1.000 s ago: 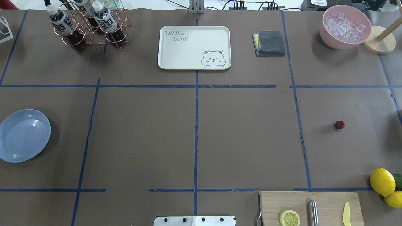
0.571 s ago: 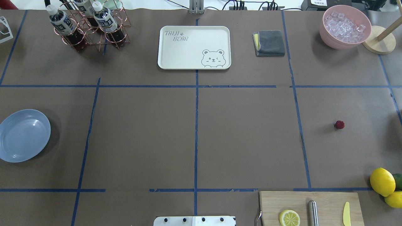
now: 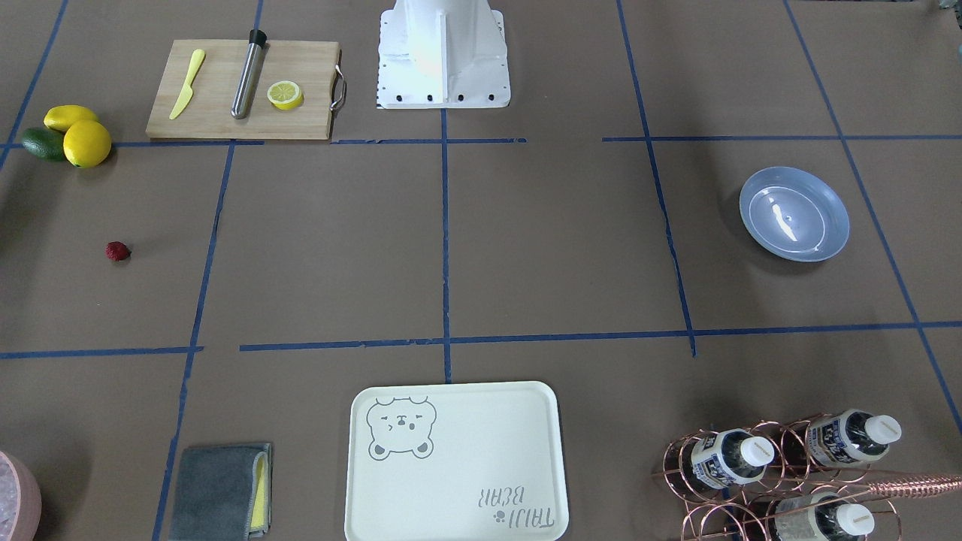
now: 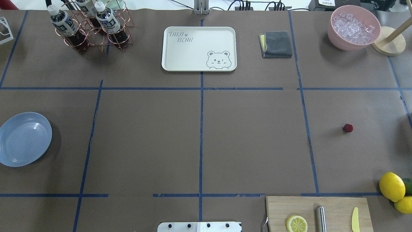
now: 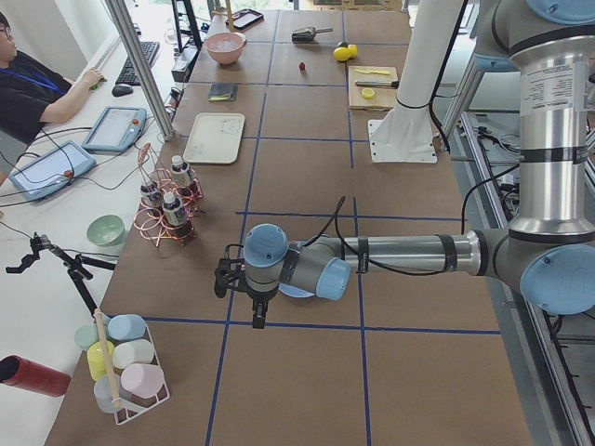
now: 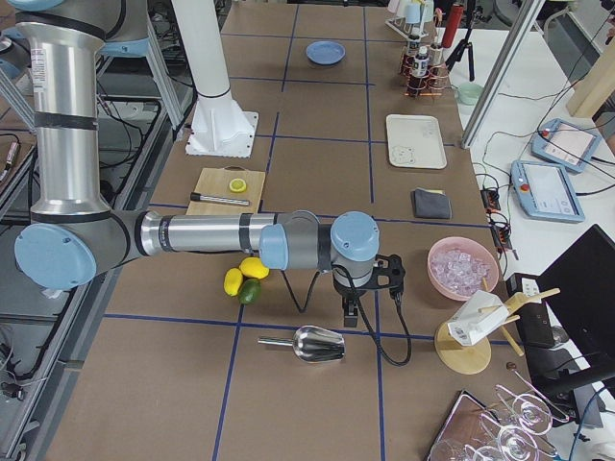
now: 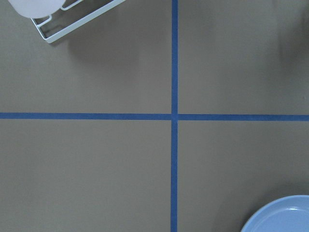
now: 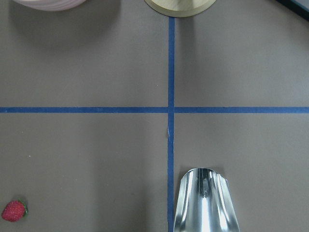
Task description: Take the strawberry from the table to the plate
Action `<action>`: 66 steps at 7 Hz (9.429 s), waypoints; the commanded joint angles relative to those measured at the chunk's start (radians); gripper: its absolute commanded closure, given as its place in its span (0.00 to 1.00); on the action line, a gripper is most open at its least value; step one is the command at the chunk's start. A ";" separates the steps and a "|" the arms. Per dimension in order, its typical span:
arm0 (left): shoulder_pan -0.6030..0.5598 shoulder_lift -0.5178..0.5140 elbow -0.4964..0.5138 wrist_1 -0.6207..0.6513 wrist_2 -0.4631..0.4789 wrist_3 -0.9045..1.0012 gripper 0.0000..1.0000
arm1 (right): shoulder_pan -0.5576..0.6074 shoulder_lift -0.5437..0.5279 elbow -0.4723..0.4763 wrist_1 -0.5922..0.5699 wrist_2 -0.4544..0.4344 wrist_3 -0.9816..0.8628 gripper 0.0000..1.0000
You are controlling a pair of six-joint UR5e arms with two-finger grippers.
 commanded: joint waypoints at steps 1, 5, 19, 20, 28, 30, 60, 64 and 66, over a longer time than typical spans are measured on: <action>0.112 0.093 0.015 -0.278 -0.002 -0.203 0.00 | 0.000 0.004 0.019 0.001 -0.004 0.001 0.00; 0.296 0.104 0.148 -0.647 0.042 -0.502 0.00 | 0.000 0.009 0.022 0.001 0.005 0.001 0.00; 0.445 0.085 0.193 -0.691 0.147 -0.588 1.00 | 0.000 0.009 0.036 0.001 0.005 0.001 0.00; 0.442 0.092 0.185 -0.691 0.143 -0.586 1.00 | 0.000 0.010 0.044 0.001 0.007 0.001 0.00; 0.361 -0.205 -0.086 -0.328 -0.009 -0.815 1.00 | -0.107 0.039 0.085 0.059 0.030 0.269 0.00; 0.520 -0.308 -0.114 -0.320 0.114 -1.065 1.00 | -0.182 0.042 0.084 0.177 0.028 0.448 0.00; 0.723 -0.596 -0.281 0.165 0.422 -1.221 0.00 | -0.726 0.007 0.010 0.492 -0.265 0.740 0.23; 0.723 -0.599 -0.281 0.166 0.409 -1.221 0.00 | -0.724 -0.007 0.012 0.492 -0.259 0.739 0.34; 0.723 -0.600 -0.280 0.166 0.408 -1.221 0.00 | -0.724 -0.008 0.012 0.489 -0.259 0.739 0.34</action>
